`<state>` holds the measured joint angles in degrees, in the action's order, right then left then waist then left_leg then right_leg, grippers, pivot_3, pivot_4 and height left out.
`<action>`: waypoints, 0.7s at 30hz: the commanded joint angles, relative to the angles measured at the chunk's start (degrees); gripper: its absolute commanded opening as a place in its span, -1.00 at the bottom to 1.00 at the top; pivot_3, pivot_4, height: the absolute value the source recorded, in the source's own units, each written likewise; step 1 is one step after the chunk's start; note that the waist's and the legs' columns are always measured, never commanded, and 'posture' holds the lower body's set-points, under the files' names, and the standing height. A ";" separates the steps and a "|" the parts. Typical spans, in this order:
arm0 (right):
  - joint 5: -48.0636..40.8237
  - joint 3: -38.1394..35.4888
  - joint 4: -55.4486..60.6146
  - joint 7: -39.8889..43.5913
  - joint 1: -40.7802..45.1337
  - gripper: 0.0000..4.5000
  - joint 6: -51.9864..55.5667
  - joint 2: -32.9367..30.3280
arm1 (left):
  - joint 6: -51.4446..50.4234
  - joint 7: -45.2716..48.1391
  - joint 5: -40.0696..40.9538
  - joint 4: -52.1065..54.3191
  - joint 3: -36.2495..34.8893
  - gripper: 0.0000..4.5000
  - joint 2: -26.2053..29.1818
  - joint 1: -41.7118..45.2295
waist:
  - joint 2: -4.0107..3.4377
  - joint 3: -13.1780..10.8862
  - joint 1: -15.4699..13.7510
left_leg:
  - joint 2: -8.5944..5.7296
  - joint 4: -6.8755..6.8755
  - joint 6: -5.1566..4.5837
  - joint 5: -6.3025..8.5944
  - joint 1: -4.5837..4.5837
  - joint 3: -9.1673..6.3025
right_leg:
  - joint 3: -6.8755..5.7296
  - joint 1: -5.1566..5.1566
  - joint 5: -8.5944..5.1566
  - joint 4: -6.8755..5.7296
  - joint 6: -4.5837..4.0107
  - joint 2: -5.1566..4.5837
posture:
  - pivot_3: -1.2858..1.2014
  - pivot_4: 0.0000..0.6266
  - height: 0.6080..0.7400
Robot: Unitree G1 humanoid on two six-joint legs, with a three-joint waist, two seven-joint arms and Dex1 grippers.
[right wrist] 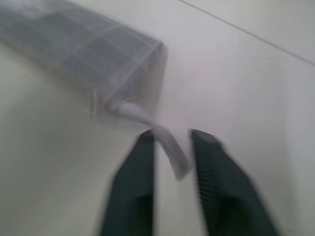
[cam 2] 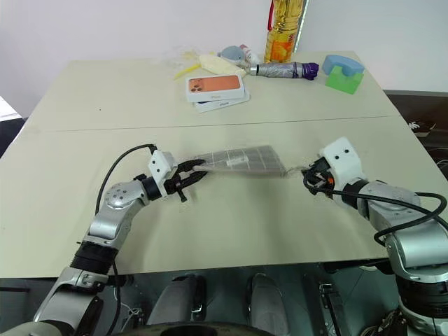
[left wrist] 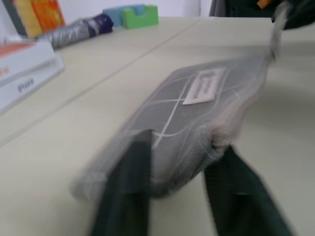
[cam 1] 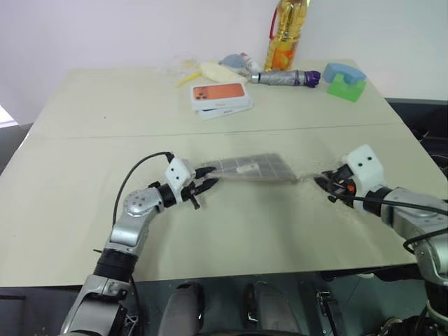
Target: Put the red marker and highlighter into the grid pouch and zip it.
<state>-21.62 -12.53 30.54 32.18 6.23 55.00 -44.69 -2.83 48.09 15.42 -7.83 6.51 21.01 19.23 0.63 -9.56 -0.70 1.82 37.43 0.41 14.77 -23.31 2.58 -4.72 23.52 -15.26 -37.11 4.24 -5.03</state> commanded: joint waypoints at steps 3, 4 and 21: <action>-0.56 -4.65 2.64 3.99 -7.65 0.58 -7.43 -0.54 | -9.14 0.95 5.49 5.68 -5.03 0.81 4.25 -4.77 | 0.00 0.00 -0.04 | 0.00 -0.02 -0.06 0.03 -0.01 -0.07 | 0.02 0.01 -0.01 0.04 0.01 -0.01 | 0.03 -0.52 1.00; -0.96 -6.02 2.36 4.53 -9.15 0.58 -9.07 0.21 | -9.90 0.52 6.13 5.69 -6.33 0.81 4.80 -5.76 | 0.00 0.00 -0.05 | 0.00 -0.02 -0.06 0.04 -0.01 -0.12 | 0.02 0.00 -0.01 0.04 0.01 -0.02 | 0.03 -0.52 1.00; -5.76 -16.49 -3.09 8.13 -21.10 0.58 -26.23 10.36 | -7.53 -6.42 3.52 2.77 -16.84 0.81 10.24 -14.74 | -0.04 0.03 0.12 | 0.05 -0.11 -0.05 0.04 0.24 -0.02 | 0.17 -0.09 -0.01 0.01 -0.01 -0.02 | 0.03 -0.52 1.00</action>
<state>-26.11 -28.50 26.89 39.91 -15.22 30.20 -34.51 -9.72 42.15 18.99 -5.89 -8.52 30.52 5.72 0.59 -9.54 -0.58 1.89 37.32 0.36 14.81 -23.07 2.57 -4.53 23.44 -15.27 -37.10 4.22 -5.05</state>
